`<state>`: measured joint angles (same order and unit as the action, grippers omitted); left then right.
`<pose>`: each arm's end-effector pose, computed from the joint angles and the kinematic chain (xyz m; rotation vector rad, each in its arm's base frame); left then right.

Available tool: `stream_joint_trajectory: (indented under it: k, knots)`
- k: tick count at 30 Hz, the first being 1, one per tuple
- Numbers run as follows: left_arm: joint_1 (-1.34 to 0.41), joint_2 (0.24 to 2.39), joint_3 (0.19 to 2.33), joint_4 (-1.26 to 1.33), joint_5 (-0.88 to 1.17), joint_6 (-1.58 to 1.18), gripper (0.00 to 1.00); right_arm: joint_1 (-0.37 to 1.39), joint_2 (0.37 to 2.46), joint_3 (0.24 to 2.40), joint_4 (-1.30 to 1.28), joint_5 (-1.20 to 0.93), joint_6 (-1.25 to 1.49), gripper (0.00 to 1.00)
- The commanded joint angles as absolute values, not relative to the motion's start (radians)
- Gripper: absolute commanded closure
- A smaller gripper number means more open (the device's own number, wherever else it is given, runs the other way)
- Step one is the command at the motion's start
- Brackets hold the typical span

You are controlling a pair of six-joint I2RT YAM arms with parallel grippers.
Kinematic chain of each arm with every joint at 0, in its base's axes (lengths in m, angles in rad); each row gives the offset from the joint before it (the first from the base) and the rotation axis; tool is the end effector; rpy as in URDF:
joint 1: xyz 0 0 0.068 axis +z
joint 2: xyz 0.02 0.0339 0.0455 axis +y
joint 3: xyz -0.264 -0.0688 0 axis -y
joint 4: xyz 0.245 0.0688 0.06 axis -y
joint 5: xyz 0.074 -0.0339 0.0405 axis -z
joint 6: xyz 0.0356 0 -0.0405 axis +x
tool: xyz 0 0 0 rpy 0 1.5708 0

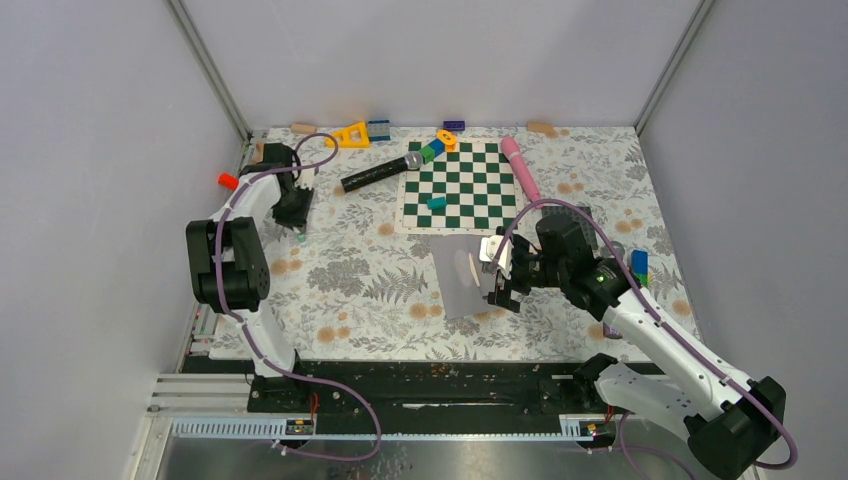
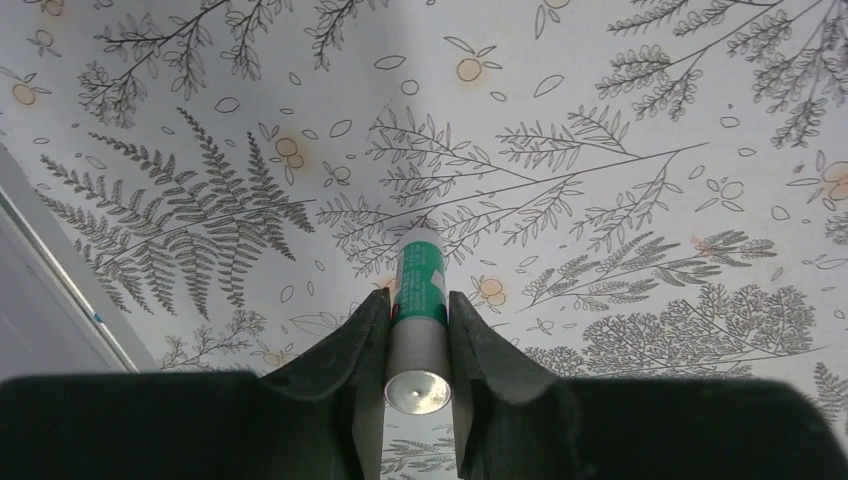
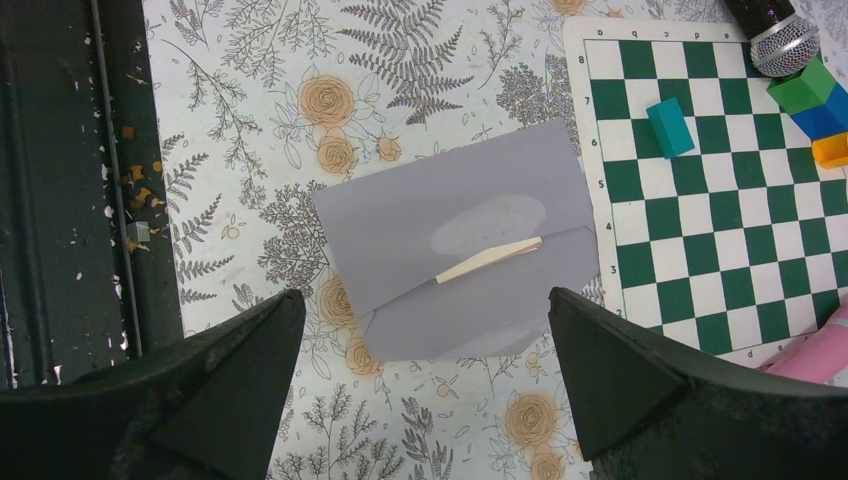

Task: Place the letter into the envelope and seal it
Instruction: Pick up the solid glue from the center of the board.

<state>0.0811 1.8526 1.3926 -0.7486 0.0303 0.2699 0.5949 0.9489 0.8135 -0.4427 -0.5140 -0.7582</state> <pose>0.3773 0.0296 0.2096 0.2697 2.7663 0.0474 0.1600 0.1294 0.2971 -1.5312 1.4347 0.4524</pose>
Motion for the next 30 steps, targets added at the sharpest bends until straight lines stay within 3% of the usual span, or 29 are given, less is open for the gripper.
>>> stream_joint_trajectory:
  k: [1,10,15,20,23,30]
  knots:
    - [0.081,1.788,1.448,-0.782,0.148,0.268,0.95,0.599,0.949,0.823,-0.406,-0.527,-0.714,0.01]
    - [-0.028,1.585,1.520,-0.779,0.759,0.153,0.95,0.595,0.960,0.882,-0.237,-0.662,-0.522,0.02]
    - [-0.140,1.490,1.452,-0.426,1.009,-0.163,0.92,0.502,1.025,0.955,-0.040,-0.857,-0.157,0.02]
    - [-0.232,1.440,1.314,0.027,1.078,-0.497,0.91,0.353,1.092,0.816,0.693,-0.953,0.506,0.02]
    - [-0.264,1.409,1.177,0.376,1.072,-0.741,0.91,0.317,1.156,0.773,1.000,-0.936,0.791,0.01]
    - [-0.328,1.381,1.026,0.678,1.027,-0.944,0.89,0.314,1.226,0.729,1.144,-0.881,0.983,0.00]
